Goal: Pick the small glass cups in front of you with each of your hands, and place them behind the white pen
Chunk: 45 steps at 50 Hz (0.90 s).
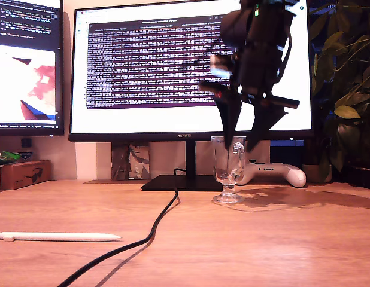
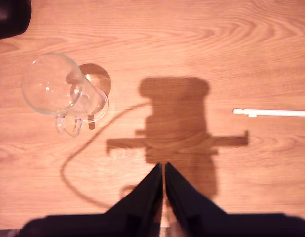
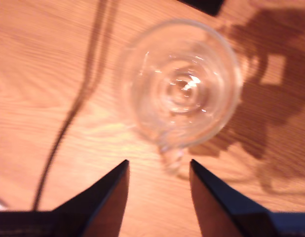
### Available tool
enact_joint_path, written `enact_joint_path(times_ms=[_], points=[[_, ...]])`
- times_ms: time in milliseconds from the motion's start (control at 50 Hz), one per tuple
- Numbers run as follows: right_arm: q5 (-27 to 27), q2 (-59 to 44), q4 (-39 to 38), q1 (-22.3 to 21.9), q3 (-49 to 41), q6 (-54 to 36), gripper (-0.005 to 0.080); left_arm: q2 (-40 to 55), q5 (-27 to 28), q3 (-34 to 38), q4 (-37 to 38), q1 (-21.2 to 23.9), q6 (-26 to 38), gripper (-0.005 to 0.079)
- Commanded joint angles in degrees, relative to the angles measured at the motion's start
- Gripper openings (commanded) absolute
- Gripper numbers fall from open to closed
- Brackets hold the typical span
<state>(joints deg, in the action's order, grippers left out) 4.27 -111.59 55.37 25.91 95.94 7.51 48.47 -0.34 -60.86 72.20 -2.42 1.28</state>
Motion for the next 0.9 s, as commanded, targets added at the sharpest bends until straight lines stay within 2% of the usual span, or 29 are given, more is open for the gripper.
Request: enact_joint_path(times_ms=[0,100,160,220,320,360,520,620,880], points=[[-0.22,-1.11,-0.2,0.26,0.17,-0.35,0.0311,-0.09,-0.17,-0.31,-0.22,-0.04,0.37,-0.0013],[-0.22,-1.49,-0.68,0.22,0.17,-0.52,0.0214,-0.09,-0.26,-0.31,-0.22,-0.04,0.72,-0.001],[0.11,-1.51,-1.46,0.22,0.17,-1.36,0.0119,-0.11,-1.16,-0.31,-0.2,-0.04,0.74,-0.001],[0.92,-1.51,-2.21,0.31,0.17,-2.1,-0.0013,-0.09,-2.89,-0.31,-0.11,-0.04,0.77,-0.0009],[1.55,-1.51,-2.64,0.33,0.17,-3.02,-0.0013,-0.09,-5.05,-0.33,0.61,-0.07,0.79,-0.0007],[1.53,-1.51,-2.86,0.33,0.17,-3.08,-0.0013,-0.04,-5.49,-0.33,1.18,-0.11,0.81,0.0018],[1.55,-1.51,-4.76,0.33,0.17,-3.1,-0.0013,1.2,-7.54,-0.33,2.97,-0.63,2.01,0.0276],[1.55,-1.51,-5.2,0.33,0.17,-3.54,-0.0013,2.16,-9.18,-0.35,3.04,-1.51,2.01,0.0283],[1.55,-1.51,-6.6,0.33,0.17,-5.11,-0.0013,7.78,-9.18,-0.39,1.11,-5.35,1.77,0.0293]])
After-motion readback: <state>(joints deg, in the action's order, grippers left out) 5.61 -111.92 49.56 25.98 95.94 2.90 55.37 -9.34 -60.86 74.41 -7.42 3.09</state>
